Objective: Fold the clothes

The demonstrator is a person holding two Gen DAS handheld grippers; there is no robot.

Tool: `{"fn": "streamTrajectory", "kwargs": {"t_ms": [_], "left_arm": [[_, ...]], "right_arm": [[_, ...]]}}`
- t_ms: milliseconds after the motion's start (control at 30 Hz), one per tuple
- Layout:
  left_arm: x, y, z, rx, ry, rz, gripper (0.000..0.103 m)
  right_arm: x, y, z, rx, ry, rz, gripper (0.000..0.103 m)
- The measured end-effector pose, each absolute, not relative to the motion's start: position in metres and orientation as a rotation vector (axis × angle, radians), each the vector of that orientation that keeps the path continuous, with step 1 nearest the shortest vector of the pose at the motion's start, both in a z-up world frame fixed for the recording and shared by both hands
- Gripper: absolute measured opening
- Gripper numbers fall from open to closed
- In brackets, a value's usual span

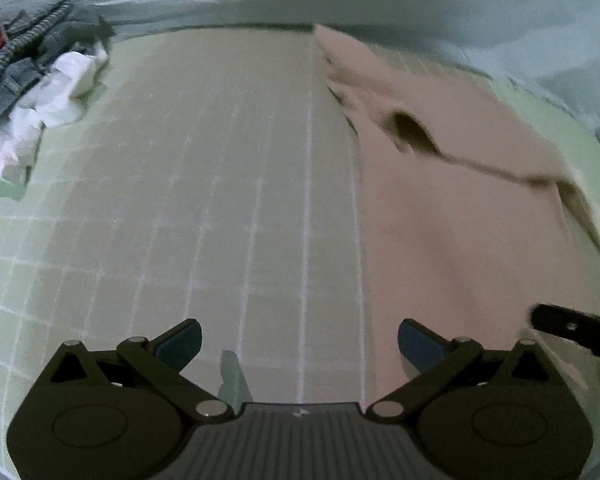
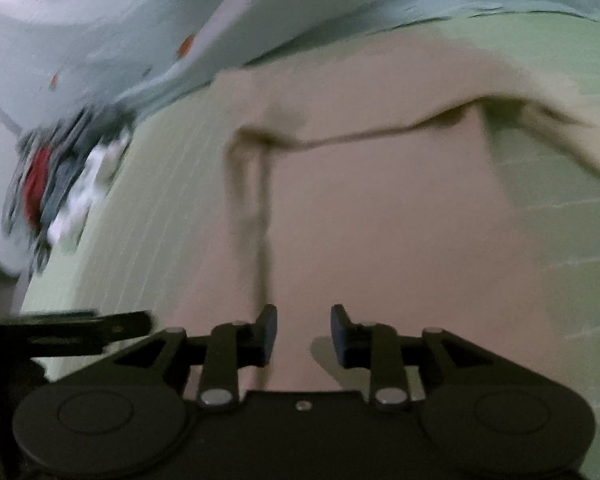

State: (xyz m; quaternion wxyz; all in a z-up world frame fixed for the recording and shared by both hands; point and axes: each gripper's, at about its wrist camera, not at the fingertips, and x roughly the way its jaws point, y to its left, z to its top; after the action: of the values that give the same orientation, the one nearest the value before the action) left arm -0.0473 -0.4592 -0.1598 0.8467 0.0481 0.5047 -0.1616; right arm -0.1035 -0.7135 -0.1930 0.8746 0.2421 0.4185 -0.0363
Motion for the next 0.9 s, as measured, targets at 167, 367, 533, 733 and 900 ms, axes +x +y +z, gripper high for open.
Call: {"fn": "streamTrajectory", "kwargs": {"t_ms": [167, 367, 533, 733, 900], "left_arm": [[-0.014, -0.468, -0.155, 0.043, 1.052, -0.303, 0.103], [0.037, -0.483, -0.153, -0.019, 1.021, -0.28, 0.103], [0.098, -0.496, -0.15, -0.13, 1.016, -0.235, 0.103], [0.183, -0.51, -0.15, -0.272, 0.983, -0.216, 0.103], [0.239, -0.525, -0.162, -0.402, 1.019, -0.249, 0.099]], "right_arm": [[-0.099, -0.765, -0.192, 0.585, 0.81, -0.209, 0.032], [-0.087, -0.841, -0.189, 0.651, 0.719, -0.407, 0.035], [-0.061, -0.899, -0.183, 0.603, 0.698, -0.538, 0.043], [-0.027, -0.94, -0.205, 0.564, 0.735, -0.586, 0.043], [-0.011, -0.944, -0.216, 0.542, 0.744, -0.578, 0.041]]}}
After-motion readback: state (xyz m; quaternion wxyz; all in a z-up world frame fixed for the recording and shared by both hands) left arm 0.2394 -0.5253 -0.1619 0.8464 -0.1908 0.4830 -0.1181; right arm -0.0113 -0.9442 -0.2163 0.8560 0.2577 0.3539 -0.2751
